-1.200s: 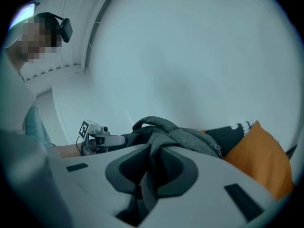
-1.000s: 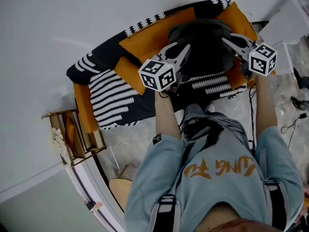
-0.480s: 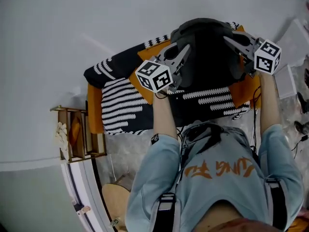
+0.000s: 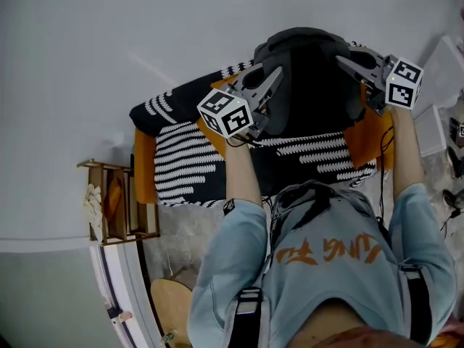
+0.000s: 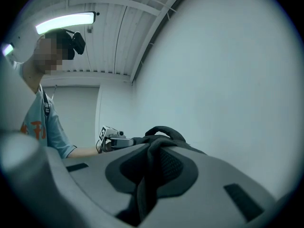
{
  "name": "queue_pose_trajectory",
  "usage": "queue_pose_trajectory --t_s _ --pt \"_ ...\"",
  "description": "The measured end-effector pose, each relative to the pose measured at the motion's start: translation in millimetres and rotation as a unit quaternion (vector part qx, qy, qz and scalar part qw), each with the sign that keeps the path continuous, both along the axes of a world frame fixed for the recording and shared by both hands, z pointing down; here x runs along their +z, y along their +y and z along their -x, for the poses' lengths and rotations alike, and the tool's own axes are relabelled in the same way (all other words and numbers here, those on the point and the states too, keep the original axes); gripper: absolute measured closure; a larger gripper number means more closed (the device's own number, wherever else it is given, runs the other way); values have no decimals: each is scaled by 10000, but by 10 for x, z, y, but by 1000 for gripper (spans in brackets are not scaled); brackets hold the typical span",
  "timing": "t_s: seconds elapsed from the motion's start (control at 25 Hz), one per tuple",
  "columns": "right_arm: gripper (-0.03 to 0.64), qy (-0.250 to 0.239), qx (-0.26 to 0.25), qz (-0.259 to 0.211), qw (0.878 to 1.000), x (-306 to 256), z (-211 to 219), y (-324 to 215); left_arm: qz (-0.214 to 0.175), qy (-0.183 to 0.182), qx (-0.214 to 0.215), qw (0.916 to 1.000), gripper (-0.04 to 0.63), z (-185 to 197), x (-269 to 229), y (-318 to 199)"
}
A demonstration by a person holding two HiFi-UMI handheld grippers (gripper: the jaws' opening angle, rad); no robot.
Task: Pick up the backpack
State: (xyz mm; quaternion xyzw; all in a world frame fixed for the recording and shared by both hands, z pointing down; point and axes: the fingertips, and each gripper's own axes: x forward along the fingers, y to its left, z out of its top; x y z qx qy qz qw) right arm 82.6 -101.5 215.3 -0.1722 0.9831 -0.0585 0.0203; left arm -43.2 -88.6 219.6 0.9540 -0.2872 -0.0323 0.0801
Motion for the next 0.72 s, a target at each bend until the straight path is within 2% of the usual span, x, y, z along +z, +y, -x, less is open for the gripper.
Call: queue_pose_trajectory --t_s 0.72 --pt "560 0 -75 -106 9999 -98 40 -161 83 122 65 9999 526 47 -94 -135"
